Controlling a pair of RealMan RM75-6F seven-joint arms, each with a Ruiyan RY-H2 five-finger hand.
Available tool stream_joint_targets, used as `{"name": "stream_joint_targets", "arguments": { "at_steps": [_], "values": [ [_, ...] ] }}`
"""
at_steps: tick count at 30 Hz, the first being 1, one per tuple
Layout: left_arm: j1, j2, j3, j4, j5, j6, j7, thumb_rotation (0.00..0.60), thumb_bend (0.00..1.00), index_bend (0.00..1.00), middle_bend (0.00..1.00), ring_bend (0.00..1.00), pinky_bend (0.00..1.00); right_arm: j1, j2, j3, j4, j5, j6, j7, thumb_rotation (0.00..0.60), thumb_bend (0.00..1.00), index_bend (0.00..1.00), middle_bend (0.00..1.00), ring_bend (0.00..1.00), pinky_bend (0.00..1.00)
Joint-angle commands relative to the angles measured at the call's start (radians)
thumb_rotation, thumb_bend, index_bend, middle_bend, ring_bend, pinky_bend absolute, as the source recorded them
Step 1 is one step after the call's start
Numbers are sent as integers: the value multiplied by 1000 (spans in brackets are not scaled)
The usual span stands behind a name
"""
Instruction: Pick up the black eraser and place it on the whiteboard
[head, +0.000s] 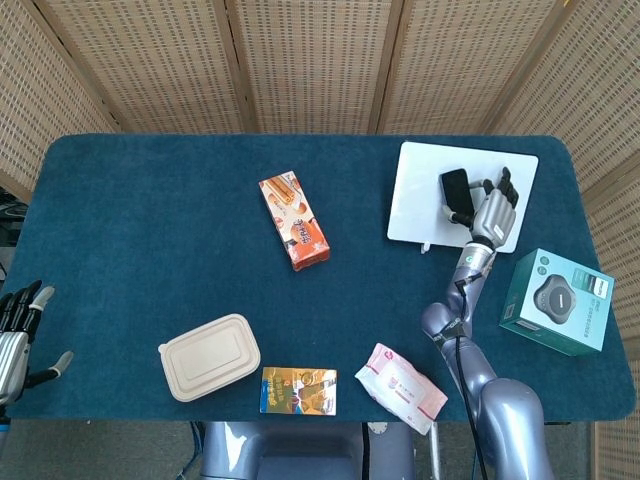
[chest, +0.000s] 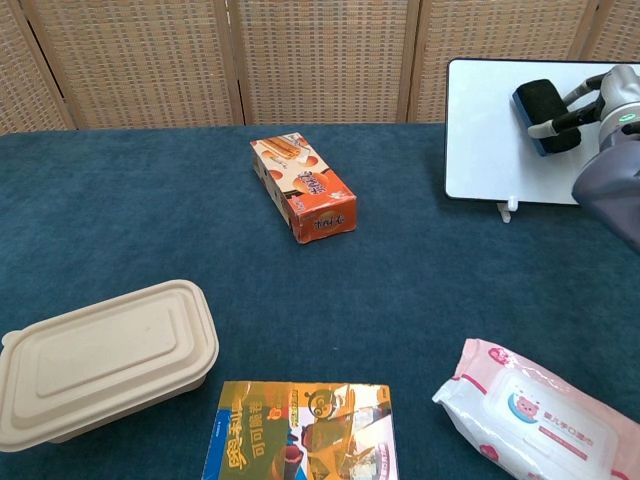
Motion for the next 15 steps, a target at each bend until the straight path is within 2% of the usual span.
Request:
{"name": "stream_joint_targets", "arguments": {
  "at_steps": [1,15],
  "values": [
    [0,0,0,0,1,0,0,600,252,0,0,0,0,0,-1,1,2,0,-2,0,600,184,455,0,0,0],
    [-4,-4,2,1,-3,-7,7,600,252,0,0,0,0,-7,-3,2,12,-4,-22,1,600,183,455,0,0,0]
  ]
}}
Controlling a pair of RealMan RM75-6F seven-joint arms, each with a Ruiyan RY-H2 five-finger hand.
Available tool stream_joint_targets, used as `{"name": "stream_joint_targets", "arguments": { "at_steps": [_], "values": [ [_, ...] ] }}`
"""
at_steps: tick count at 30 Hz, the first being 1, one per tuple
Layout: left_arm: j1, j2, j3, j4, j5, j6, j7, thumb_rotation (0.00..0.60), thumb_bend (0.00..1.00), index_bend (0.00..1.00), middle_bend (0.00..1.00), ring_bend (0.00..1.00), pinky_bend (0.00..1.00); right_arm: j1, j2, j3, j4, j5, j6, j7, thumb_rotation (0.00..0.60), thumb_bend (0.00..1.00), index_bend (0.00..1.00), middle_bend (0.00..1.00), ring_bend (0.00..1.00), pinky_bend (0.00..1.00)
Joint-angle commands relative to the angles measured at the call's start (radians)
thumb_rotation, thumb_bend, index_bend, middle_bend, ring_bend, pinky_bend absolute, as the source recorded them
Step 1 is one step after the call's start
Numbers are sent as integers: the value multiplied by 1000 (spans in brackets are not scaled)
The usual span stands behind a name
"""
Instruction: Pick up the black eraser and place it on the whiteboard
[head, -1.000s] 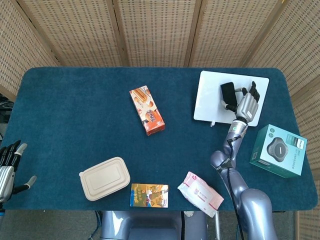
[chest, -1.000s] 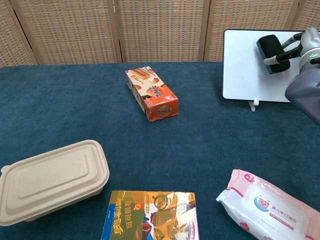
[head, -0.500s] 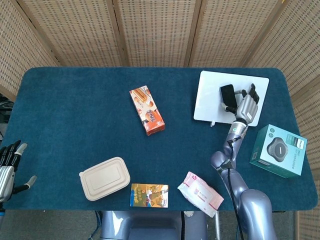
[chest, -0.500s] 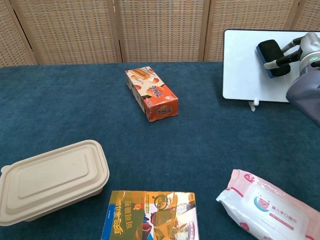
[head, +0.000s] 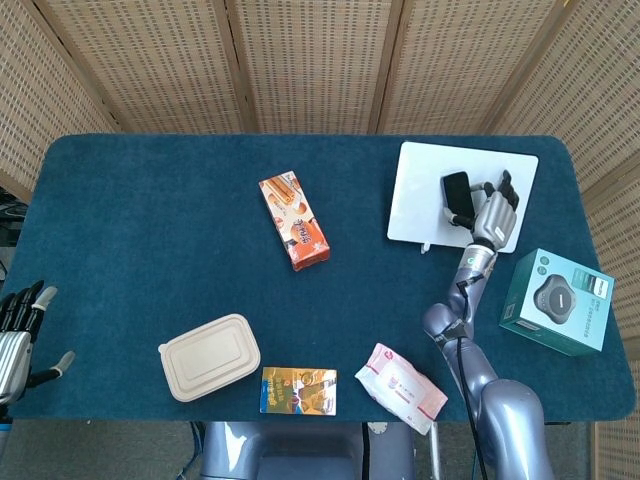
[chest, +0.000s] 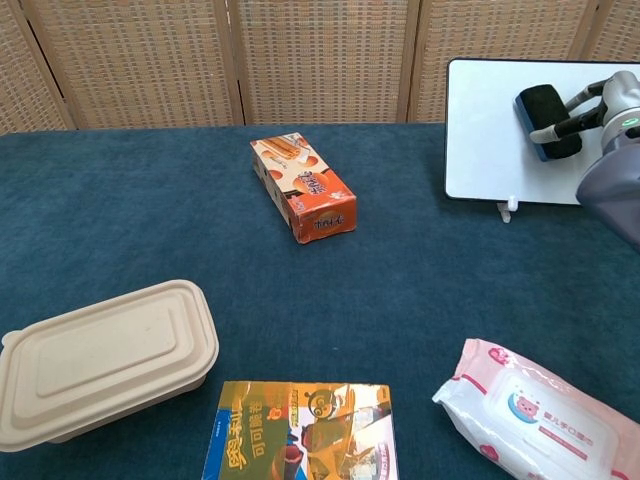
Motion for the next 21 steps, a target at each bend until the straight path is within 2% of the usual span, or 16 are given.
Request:
{"name": "stream_joint_targets", "arguments": {
  "at_steps": [1,21],
  "values": [
    [0,0,0,0,-1,-1,1,600,252,0,0,0,0,-1,0,0,1,-1,-3,0,600,182,455,0,0,0],
    [-2,0,2,-2,-4,-5,6,600,252,0,0,0,0,-10,-4,-6,4,-12,-16,4,600,160,455,0,0,0]
  ]
}}
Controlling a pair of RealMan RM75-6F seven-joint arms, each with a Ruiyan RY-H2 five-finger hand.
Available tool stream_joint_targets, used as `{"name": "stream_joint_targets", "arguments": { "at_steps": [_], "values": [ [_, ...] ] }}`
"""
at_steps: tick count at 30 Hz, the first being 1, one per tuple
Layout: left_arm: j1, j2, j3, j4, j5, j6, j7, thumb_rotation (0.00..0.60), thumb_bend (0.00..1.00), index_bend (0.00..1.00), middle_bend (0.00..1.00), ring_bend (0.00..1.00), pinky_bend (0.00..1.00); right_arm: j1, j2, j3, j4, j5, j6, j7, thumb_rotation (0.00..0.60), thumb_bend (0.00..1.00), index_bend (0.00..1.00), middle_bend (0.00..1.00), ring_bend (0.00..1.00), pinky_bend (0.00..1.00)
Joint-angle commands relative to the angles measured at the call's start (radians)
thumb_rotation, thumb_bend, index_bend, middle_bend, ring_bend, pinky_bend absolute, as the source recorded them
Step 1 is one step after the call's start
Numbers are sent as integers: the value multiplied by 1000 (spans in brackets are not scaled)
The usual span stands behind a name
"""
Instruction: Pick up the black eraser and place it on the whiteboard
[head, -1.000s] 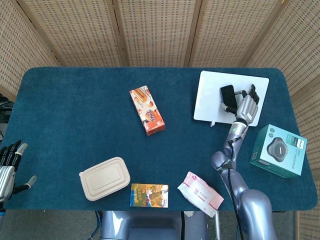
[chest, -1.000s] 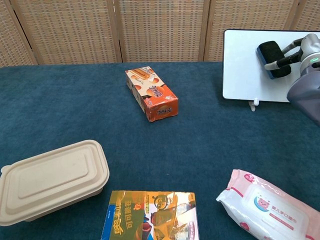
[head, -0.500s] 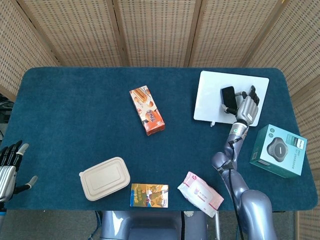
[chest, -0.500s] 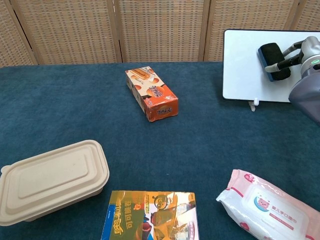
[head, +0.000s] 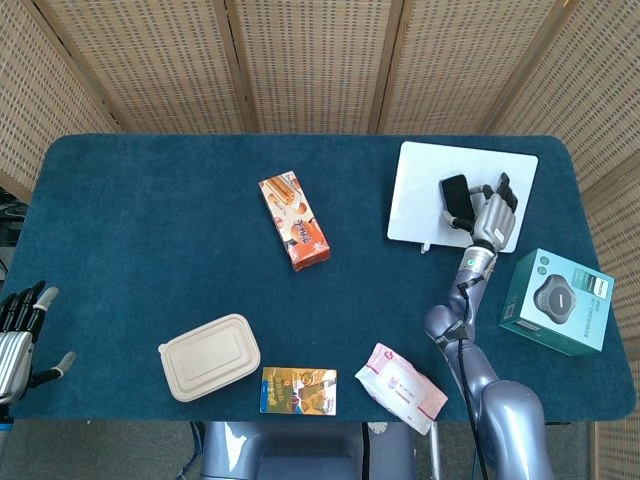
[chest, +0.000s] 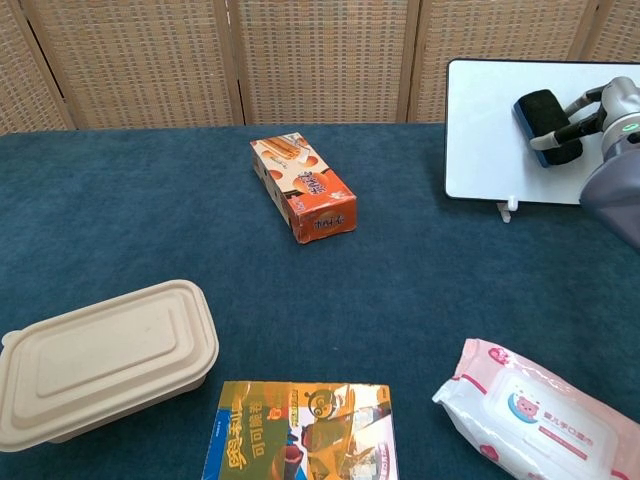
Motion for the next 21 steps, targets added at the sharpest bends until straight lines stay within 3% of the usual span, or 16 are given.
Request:
{"name": "stream_joint_targets", "arguments": {
  "at_steps": [1,21],
  "values": [
    [0,0,0,0,0,1,0,600,252,0,0,0,0,-1,-1,-1,0,-1,-1,2,600,158,455,0,0,0],
    [-1,1,1,-2,2,1,1,600,252,0,0,0,0,-4,1,-6,-1,-8,-17,-6,600,133,375,0,0,0]
  ]
}}
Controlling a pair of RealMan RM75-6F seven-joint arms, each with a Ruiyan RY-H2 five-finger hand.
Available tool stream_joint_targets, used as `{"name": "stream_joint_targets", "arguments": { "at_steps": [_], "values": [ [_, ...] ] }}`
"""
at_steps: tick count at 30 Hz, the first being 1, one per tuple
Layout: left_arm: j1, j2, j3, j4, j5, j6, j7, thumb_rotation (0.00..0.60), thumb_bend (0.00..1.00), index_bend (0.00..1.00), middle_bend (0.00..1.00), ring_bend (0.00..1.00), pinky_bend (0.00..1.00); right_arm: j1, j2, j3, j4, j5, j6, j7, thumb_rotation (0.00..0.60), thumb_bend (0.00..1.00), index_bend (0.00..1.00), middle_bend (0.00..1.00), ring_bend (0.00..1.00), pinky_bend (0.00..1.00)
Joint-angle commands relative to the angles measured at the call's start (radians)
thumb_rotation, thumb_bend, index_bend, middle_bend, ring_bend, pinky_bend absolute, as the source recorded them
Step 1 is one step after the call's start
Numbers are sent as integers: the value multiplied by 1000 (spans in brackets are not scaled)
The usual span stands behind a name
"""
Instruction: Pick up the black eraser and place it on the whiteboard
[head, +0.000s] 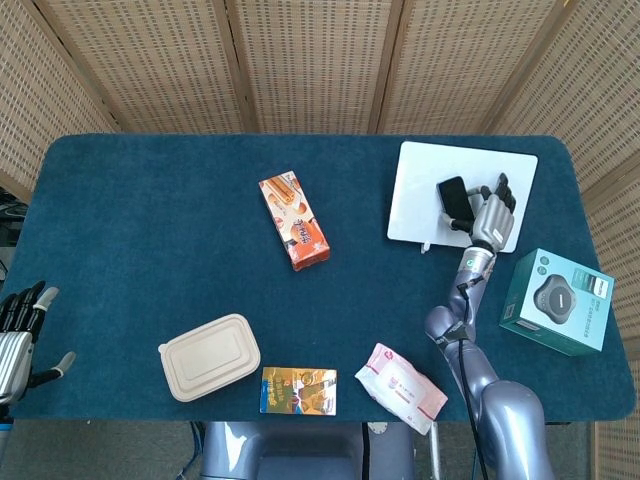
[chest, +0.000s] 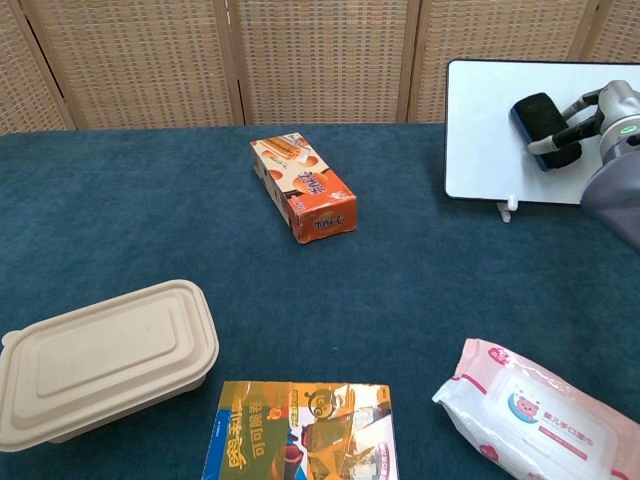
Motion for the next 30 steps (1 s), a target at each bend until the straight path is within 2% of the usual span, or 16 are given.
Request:
{"name": "stream_joint_targets", "arguments": {
  "at_steps": [1,17,26,30],
  "values": [
    [0,0,0,-1,0,-1,1,600,252,0,0,0,0,-1,0,-2,-1,-2,-2,-1,600,131,370,0,0,0],
    [-1,4,2,-6,0,-3,-2,600,252,0,0,0,0,-6,-3,-7,-3,-7,-9,-5,600,105,250,0,0,0],
    [-1,4,3,-6,3,-1,-4,600,253,0,0,0,0,-17,-1,-19,-11,-25,25,33,600,53,131,0,0,0],
    [-1,5,4,-7,6,-1,-4,600,252,0,0,0,0,-25,4,-24,-23,-35,44,58,600,31,0,0,0,0]
  ]
}}
